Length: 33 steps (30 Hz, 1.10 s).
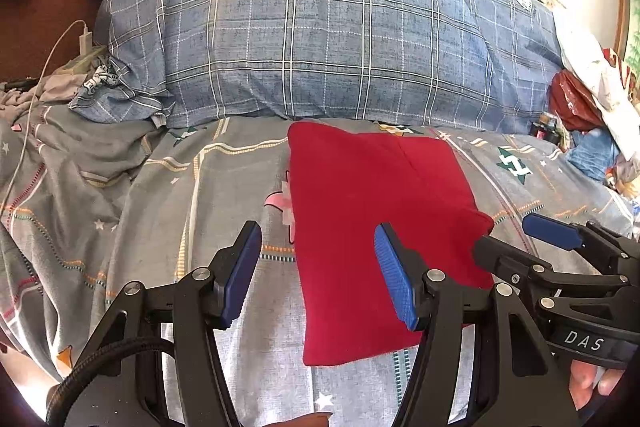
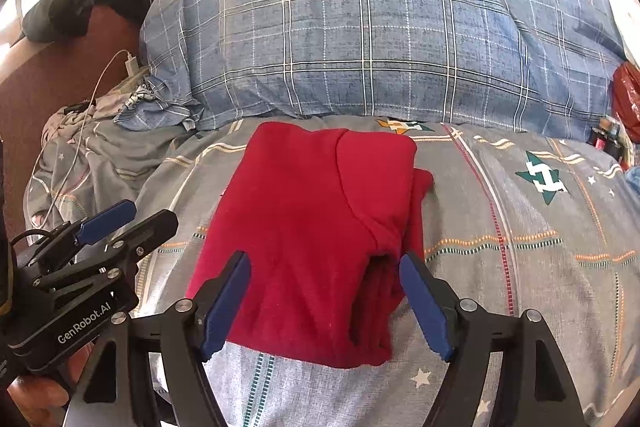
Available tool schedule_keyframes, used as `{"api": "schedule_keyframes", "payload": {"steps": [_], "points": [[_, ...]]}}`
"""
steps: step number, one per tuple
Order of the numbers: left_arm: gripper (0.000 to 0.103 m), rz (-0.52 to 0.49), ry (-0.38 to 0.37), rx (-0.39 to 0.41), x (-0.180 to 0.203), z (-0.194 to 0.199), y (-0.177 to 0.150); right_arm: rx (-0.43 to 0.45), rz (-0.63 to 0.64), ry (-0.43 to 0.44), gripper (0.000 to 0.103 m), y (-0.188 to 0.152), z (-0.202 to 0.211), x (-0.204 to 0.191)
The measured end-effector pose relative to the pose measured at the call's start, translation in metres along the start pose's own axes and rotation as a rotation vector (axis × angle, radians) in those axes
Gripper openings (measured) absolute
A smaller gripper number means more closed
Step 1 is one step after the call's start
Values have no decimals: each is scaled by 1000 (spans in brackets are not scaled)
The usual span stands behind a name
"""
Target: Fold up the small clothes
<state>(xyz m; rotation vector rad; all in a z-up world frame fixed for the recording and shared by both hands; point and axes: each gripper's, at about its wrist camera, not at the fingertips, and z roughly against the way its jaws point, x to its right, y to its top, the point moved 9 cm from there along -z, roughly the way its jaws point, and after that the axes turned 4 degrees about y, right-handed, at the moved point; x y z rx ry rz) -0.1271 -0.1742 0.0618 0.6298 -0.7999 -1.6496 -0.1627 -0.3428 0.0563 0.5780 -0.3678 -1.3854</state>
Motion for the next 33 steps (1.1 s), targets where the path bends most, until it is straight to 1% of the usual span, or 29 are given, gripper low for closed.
{"api": "schedule_keyframes", "payload": {"steps": [24,29,33], "points": [[59,-22,15,-15,5,-11,-4,-20,-7,5,75,-2,-12,-3],[59,-15,6,-22,4,-17,-4,-25,-4,5,75,-2,-16,-5],[59,9,-16,-21,0,-22,-3,-36,-7,6,75,-3,-22,-5]]}}
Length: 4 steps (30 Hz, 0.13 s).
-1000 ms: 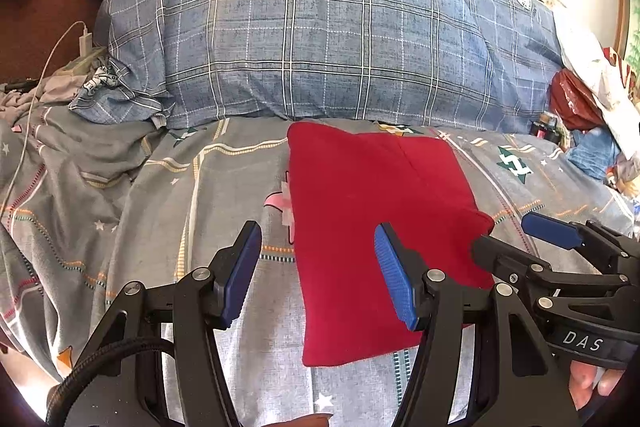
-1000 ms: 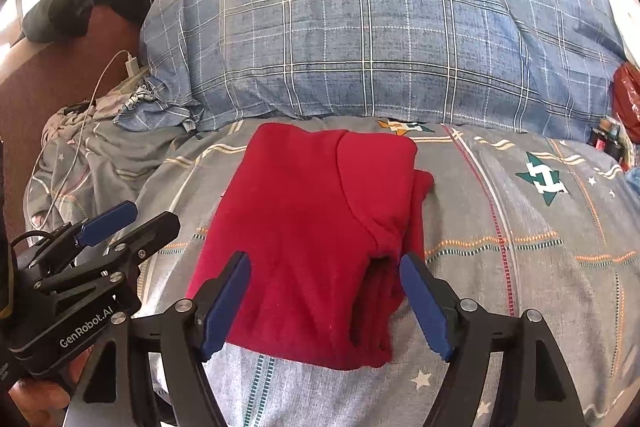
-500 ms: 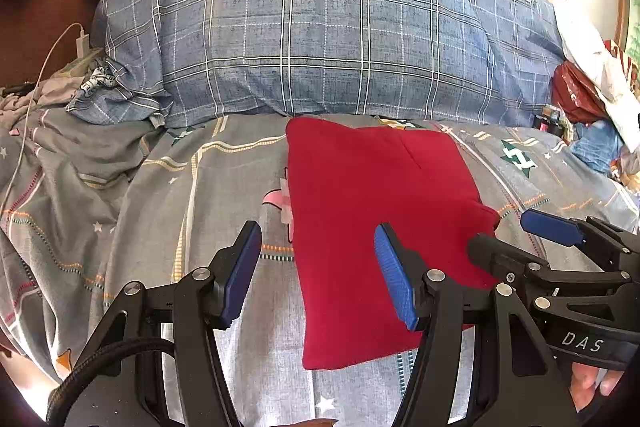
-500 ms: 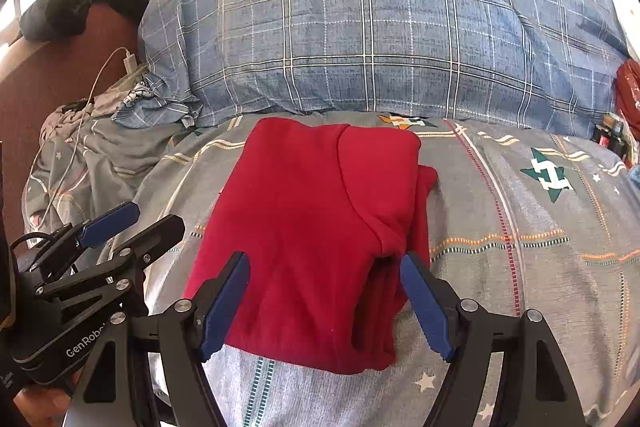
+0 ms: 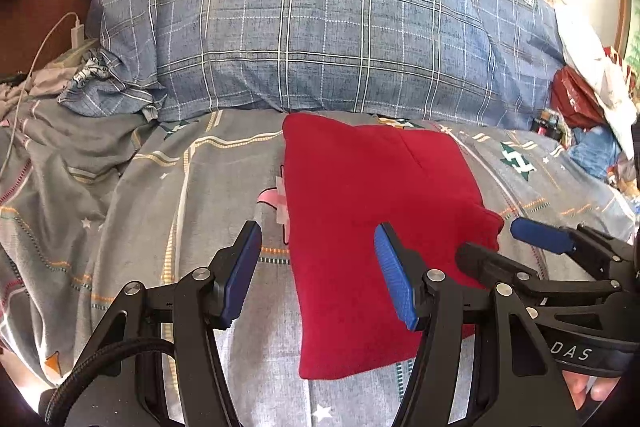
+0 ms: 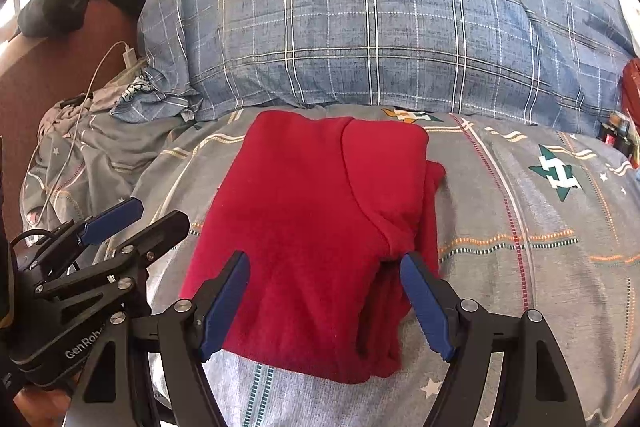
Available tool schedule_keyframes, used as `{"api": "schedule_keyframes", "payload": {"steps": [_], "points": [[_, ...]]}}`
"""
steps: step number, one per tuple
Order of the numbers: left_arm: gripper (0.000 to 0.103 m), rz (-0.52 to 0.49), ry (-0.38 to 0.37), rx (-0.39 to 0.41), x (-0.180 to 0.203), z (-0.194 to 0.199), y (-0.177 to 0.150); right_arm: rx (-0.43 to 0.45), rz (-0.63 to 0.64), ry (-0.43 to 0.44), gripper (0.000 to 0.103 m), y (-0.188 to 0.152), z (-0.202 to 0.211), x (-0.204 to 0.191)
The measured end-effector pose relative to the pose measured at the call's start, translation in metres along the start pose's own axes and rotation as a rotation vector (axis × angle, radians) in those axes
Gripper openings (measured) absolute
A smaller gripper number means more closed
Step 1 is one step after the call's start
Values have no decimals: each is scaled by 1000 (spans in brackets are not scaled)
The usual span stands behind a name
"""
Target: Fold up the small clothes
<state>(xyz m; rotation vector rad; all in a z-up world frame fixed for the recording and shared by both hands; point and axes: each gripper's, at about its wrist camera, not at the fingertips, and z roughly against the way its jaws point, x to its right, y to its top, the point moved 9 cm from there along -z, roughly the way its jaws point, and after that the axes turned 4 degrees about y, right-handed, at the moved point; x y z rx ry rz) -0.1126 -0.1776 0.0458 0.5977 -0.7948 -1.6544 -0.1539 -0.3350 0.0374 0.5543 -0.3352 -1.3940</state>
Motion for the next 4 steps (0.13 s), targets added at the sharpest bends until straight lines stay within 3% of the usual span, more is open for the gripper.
{"api": "schedule_keyframes", "payload": {"steps": [4], "points": [[59,33,3,-30,-17,-13,3,-1,-5,0,75,1,-3,5]]}}
